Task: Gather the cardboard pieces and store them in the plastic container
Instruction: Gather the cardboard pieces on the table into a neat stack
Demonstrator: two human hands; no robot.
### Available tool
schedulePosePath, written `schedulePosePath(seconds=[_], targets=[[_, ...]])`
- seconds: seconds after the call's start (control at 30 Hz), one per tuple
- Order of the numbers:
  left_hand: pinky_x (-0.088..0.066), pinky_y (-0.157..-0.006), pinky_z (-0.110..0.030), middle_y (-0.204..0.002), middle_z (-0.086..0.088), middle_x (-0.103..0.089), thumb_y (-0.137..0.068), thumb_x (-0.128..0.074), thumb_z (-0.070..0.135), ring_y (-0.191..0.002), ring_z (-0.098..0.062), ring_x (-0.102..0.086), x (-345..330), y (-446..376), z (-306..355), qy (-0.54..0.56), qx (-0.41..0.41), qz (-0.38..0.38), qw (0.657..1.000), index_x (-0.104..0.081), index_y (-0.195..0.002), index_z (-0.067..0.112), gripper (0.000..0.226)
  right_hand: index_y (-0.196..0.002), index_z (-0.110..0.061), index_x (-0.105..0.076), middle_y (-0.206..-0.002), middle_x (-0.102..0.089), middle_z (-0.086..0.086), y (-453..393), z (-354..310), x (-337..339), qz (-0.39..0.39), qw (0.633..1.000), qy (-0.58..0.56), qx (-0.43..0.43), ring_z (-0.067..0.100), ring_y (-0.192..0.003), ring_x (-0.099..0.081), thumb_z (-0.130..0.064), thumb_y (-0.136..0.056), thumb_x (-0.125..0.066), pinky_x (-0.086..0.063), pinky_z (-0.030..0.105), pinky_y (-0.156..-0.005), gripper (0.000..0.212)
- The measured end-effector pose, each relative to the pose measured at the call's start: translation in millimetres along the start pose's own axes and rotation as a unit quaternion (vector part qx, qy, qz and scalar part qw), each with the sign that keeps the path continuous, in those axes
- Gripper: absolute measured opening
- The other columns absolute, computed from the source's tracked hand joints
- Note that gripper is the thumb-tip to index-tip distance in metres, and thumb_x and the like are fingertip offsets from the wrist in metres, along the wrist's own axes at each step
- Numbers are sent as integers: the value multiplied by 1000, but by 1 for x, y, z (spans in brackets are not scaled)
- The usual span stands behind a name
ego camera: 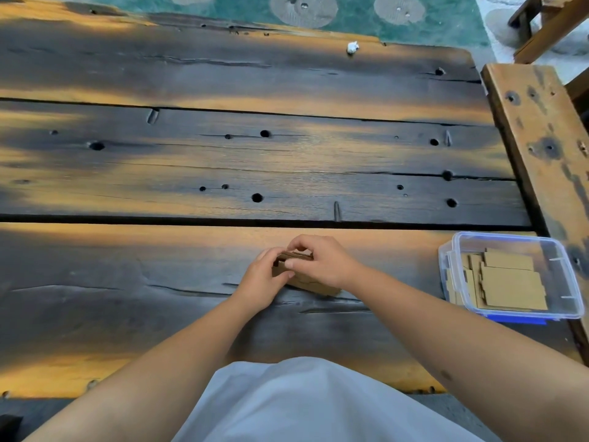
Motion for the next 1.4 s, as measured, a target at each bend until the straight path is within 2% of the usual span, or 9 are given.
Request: schedulePosePath(seconds=[0.17, 0.33, 0.5, 0.63, 0.87, 0.97, 1.17, 1.3, 1.4], targets=[[-48, -84, -27, -99, 11, -68, -79, -73, 25, -95, -10, -62, -4, 0, -5, 49, 24, -30, 998, -56, -99, 42, 31, -106, -8, -67, -102, -64, 10, 4, -7, -1, 24, 993, 94, 67, 26, -95, -59, -8, -85, -64, -45, 32, -83, 21], [-49, -75, -14, -90, 18, -73, -69, -75, 33, -85, 1, -66, -10, 0, 5, 174, 36, -60, 982, -67, -93, 49, 29, -107, -15, -65, -98, -71, 6, 13, 3, -2, 49, 997, 50, 23, 26, -88, -62, -11, -90, -58, -49, 38, -80, 19], [-52, -86, -33, -91, 13, -74, -73, -75, 25, -87, -8, -64, -14, -4, -4, 195, 57, -67, 977, -71, -93, 46, 29, -96, -12, -68, -91, -67, -2, 20, 4, 14, 109, 994, -2, 34, 13, -86, -57, -6, -85, -65, -41, 25, -77, 13], [-52, -83, -31, -92, 12, -75, -71, -76, 27, -87, -7, -67, -13, -6, -10, 200, 77, -64, 975, -70, -93, 50, 32, -94, -28, -68, -86, -66, -20, 30, 8, 37, 138, 987, -85, -11, -2, -82, -60, -9, -86, -65, -46, 18, -76, 20], [-54, -91, -42, -94, 6, -72, -81, -74, 9, -91, -19, -65, -14, -12, -16, 158, 87, -48, 982, -69, -85, 41, 33, -110, -15, -69, -92, -66, -9, 48, -18, 107, 217, 976, -16, 30, -2, -84, -55, -15, -90, -65, -38, 2, -71, 20], [-51, -92, -41, -97, 3, -68, -84, -72, 12, -93, -20, -59, -16, -14, -15, 118, 86, -58, 988, -64, -96, 34, 26, -113, -17, -66, -92, -65, -10, 51, -29, 139, 244, 969, -13, 43, 2, -84, -56, -16, -92, -60, -41, 8, -70, 22], [-41, -61, -4, -84, 19, -62, -87, -67, 9, -74, 10, -58, -13, -8, -13, 95, 78, -46, 991, -58, -85, 60, 52, -135, -25, -41, -125, -58, 5, 12, -24, 111, 21, 953, 301, 4, 27, -108, -57, -2, -85, -49, -49, 39, -75, 55], [-44, -67, -13, -84, 14, -62, -86, -66, 8, -76, -2, -56, -14, -6, -13, 92, 75, -26, 993, -54, -84, 56, 50, -113, -26, -44, -96, -60, 4, -1, -9, 52, -114, 939, 324, -6, 27, -83, -57, -3, -87, -44, -44, 37, -59, 35], [-49, -83, -29, -103, 8, -65, -86, -67, 11, -94, -13, -59, -13, -4, -15, 90, 85, -19, 992, -44, -93, 50, 46, -97, -27, -53, -79, -50, -1, -10, -12, 25, -133, 929, 343, 27, 28, -76, -57, -17, -93, -47, -41, 34, -56, 13]])
Point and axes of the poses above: each hand's wrist, its own y-axis away from the middle knuckle, its own x-axis out of the back of the hand, z = x × y, the point moved 8 cm from there along -y, towards the middle knuckle
